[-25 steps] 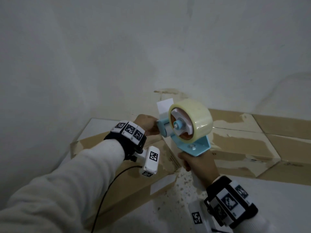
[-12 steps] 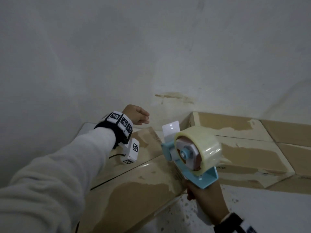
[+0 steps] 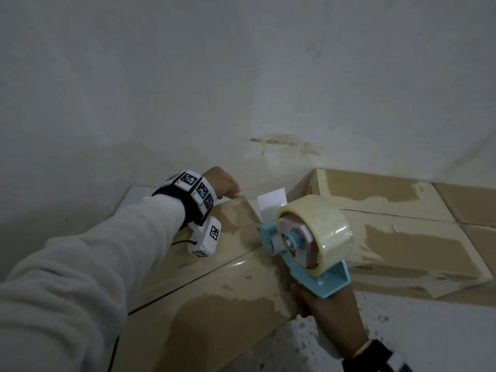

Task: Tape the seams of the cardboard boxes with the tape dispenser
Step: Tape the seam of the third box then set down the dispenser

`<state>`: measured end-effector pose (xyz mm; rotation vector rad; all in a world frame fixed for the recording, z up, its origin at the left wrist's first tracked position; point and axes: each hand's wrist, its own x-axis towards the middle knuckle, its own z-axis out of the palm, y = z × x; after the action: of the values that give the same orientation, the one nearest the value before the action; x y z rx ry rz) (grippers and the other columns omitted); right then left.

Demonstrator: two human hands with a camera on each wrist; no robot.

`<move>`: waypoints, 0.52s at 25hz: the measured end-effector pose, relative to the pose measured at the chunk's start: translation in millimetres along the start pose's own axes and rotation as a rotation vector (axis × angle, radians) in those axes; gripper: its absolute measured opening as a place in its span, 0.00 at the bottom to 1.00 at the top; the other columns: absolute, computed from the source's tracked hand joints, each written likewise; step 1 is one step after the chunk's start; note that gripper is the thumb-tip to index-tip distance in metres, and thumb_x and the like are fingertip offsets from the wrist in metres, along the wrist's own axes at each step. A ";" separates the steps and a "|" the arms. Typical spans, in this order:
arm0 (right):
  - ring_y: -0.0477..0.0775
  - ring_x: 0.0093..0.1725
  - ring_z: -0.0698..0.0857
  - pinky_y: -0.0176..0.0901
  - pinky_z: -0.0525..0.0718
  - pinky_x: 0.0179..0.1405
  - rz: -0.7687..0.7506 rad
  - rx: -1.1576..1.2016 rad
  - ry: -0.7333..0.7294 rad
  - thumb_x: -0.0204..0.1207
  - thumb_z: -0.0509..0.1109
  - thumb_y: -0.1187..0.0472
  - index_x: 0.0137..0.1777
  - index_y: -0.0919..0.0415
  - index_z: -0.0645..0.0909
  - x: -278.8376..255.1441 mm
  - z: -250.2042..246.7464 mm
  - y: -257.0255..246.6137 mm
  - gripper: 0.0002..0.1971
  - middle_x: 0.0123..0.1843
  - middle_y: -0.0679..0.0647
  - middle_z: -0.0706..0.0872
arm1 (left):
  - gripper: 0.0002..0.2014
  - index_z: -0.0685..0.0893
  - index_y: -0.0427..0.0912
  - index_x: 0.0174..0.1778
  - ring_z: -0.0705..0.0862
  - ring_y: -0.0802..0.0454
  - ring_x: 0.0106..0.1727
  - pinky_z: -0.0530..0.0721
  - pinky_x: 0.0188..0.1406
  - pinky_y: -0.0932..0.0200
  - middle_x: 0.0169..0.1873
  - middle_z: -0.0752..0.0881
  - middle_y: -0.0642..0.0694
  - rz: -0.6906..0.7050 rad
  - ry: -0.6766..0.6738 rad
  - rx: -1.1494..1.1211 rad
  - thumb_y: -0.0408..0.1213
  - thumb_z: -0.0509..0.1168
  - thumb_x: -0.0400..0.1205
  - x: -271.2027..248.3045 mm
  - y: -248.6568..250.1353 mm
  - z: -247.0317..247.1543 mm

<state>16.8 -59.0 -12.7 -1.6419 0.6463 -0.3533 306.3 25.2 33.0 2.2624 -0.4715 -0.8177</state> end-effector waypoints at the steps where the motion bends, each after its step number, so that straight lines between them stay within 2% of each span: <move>1: 0.58 0.23 0.73 0.52 0.73 0.30 0.001 0.008 0.006 0.65 0.72 0.67 0.26 0.53 0.79 0.0 0.1 1.5 0.11 0.21 0.55 0.78 | 0.14 0.85 0.30 0.58 0.85 0.44 0.56 0.82 0.51 0.55 0.57 0.87 0.37 -0.037 -0.041 0.036 0.34 0.66 0.81 -0.6 1.4 1.2; 3: 0.59 0.23 0.73 0.54 0.74 0.30 0.003 -0.007 0.005 0.65 0.72 0.68 0.26 0.53 0.80 0.0 -0.1 2.4 0.11 0.21 0.57 0.78 | 0.19 0.83 0.33 0.63 0.82 0.44 0.57 0.79 0.59 0.51 0.64 0.84 0.39 -0.102 -0.137 0.038 0.43 0.60 0.85 -3.9 2.5 2.8; 6: 0.59 0.24 0.75 0.56 0.76 0.31 -0.014 -0.029 -0.008 0.68 0.71 0.72 0.28 0.51 0.81 -0.5 -1.3 1.3 0.15 0.24 0.58 0.81 | 0.30 0.80 0.40 0.69 0.76 0.37 0.69 0.71 0.74 0.44 0.71 0.77 0.42 -0.177 -0.261 0.031 0.59 0.48 0.85 -10.2 1.6 1.2; 7: 0.59 0.25 0.76 0.55 0.76 0.31 -0.021 -0.020 0.000 0.67 0.72 0.71 0.29 0.50 0.82 -1.3 -1.4 1.9 0.14 0.25 0.58 0.82 | 0.35 0.79 0.42 0.70 0.73 0.37 0.72 0.68 0.76 0.42 0.73 0.75 0.43 -0.191 -0.287 0.068 0.65 0.45 0.82 -12.3 1.1 1.0; 9: 0.56 0.26 0.77 0.53 0.77 0.32 -0.008 0.024 0.040 0.61 0.74 0.62 0.33 0.48 0.83 -2.6 0.6 2.3 0.07 0.27 0.57 0.84 | 0.48 0.76 0.45 0.73 0.70 0.38 0.75 0.63 0.78 0.40 0.76 0.71 0.43 -0.211 -0.303 0.180 0.78 0.42 0.70 -17.4 0.9 1.7; 10: 0.55 0.27 0.78 0.53 0.77 0.33 0.002 0.034 0.058 0.58 0.75 0.57 0.35 0.46 0.83 -2.3 1.3 3.3 0.06 0.28 0.55 0.84 | 0.52 0.74 0.44 0.74 0.69 0.38 0.76 0.61 0.79 0.41 0.77 0.70 0.41 -0.212 -0.286 0.212 0.81 0.41 0.67 -18.5 1.2 3.3; 11: 0.54 0.28 0.78 0.52 0.77 0.34 0.005 0.034 0.064 0.55 0.75 0.53 0.36 0.46 0.82 -1.2 1.2 5.1 0.08 0.29 0.52 0.84 | 0.52 0.70 0.43 0.77 0.67 0.38 0.78 0.60 0.79 0.42 0.78 0.68 0.40 -0.194 -0.251 0.234 0.79 0.41 0.69 -18.7 1.9 6.2; 13: 0.53 0.30 0.79 0.52 0.78 0.36 0.011 0.031 0.064 0.53 0.74 0.51 0.37 0.46 0.82 0.9 1.6 6.2 0.11 0.30 0.49 0.84 | 0.42 0.61 0.38 0.81 0.65 0.40 0.79 0.60 0.78 0.47 0.80 0.63 0.38 -0.112 -0.134 0.349 0.69 0.44 0.80 -21.2 1.7 15.7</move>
<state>17.1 -58.6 -19.2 -1.6022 0.6948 -0.4071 280.0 27.8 34.1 2.5823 -0.5923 -1.0140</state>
